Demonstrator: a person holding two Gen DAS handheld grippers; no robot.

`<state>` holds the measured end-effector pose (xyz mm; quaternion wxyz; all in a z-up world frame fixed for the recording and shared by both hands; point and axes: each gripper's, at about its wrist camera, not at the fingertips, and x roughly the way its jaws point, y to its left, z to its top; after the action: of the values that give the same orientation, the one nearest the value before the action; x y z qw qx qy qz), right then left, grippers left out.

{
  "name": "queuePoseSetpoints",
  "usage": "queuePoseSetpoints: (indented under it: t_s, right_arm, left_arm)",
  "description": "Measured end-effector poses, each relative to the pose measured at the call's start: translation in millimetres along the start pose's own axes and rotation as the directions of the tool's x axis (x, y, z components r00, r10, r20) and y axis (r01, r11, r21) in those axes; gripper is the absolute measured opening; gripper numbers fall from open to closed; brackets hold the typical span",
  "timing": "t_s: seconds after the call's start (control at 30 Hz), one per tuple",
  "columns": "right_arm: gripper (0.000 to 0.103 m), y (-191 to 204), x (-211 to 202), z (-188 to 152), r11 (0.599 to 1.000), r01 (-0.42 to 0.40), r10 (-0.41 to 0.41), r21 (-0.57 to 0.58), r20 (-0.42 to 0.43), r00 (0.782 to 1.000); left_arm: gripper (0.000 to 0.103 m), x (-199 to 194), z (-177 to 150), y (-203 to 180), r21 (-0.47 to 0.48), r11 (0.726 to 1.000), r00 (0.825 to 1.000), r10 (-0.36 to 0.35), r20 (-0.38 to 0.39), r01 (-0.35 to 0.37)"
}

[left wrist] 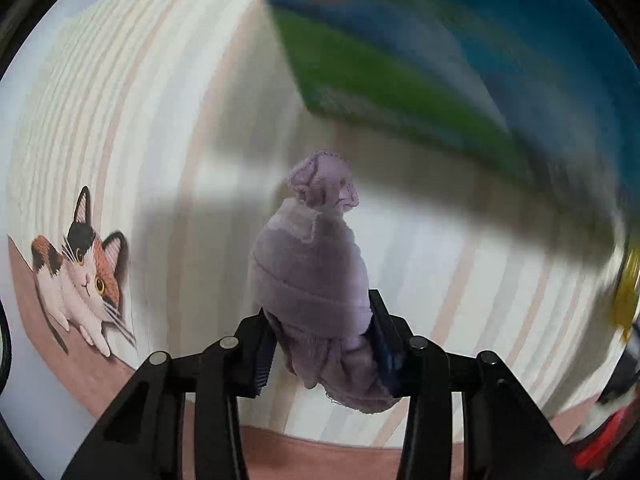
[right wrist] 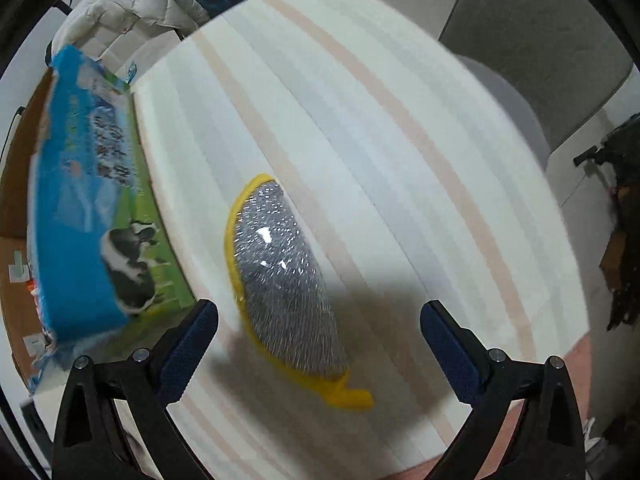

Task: Organize soft objects
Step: 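Grasp the lilac cloth with left gripper while right grasps the yellow sponge, then place the lilac cloth and yellow sponge into the box, open both grippers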

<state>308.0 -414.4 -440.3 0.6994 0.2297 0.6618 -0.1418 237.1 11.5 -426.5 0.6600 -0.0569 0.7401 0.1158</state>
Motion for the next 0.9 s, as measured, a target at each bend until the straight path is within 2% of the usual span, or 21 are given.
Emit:
queuePoseSetpoints:
  t_s: [0.07, 0.13, 0.17, 0.2, 0.3, 0.47, 0.63, 0.73, 0.83, 0.9]
  right_arm:
    - [0.091, -3.1, 8.7, 1.4, 1.0, -0.02, 0.02, -0.005, -0.013, 1.0]
    - [0.073, -2.7, 15.3, 0.0, 0.999, -0.041, 0.041, -0.022, -0.025, 0.999]
    - [0.067, -1.7, 15.4, -1.4, 0.999, -0.025, 0.024, -0.035, -0.018, 1.0]
    - [0.055, -0.2, 14.4, -2.6, 0.998, -0.021, 0.021, -0.053, -0.01, 1.0]
    - [0.048, 0.6, 13.6, -11.6, 0.996, -0.033, 0.03, -0.079, -0.031, 0.999]
    - [0.047, -0.4, 9.8, -51.0, 0.988, -0.033, 0.021, -0.149, -0.08, 0.997]
    - [0.047, 0.9, 12.5, -121.3, 0.96, -0.024, -0.022, -0.279, -0.16, 0.987]
    - [0.047, 7.1, 14.3, -154.5, 0.936, -0.011, -0.054, -0.353, -0.173, 0.984]
    - [0.05, 10.6, 18.8, -167.8, 0.927, -0.007, -0.061, -0.375, -0.17, 0.984]
    - [0.058, 10.4, 21.5, -171.6, 0.929, -0.025, -0.045, -0.369, -0.18, 0.983]
  left_arm:
    - [0.039, 0.6, -14.7, -10.5, 0.044, 0.999, 1.0, 0.018, 0.004, -0.018]
    - [0.039, 1.5, -29.2, -26.0, 0.088, 0.995, 0.999, 0.04, 0.013, -0.041]
    - [0.039, 1.5, -33.0, -30.5, 0.1, 0.994, 0.999, 0.043, 0.016, -0.044]
    - [0.039, 1.5, -37.1, -36.7, 0.113, 0.993, 0.999, 0.043, 0.015, -0.044]
    - [0.039, 1.1, -46.7, -54.5, 0.143, 0.988, 0.998, 0.051, 0.026, -0.054]
    - [0.039, -0.7, -62.8, -83.2, 0.176, 0.983, 0.999, 0.046, 0.025, -0.05]
    - [0.039, 1.5, -94.9, -105.7, 0.228, 0.972, 0.998, 0.052, 0.023, -0.056]
    - [0.04, 4.4, -110.5, -117.6, 0.248, 0.966, 0.997, 0.069, 0.043, -0.077]
    - [0.04, 5.2, -119.1, -127.2, 0.248, 0.965, 0.996, 0.074, 0.041, -0.082]
    - [0.041, 5.9, -116.6, -129.9, 0.245, 0.966, 0.997, 0.073, 0.03, -0.078]
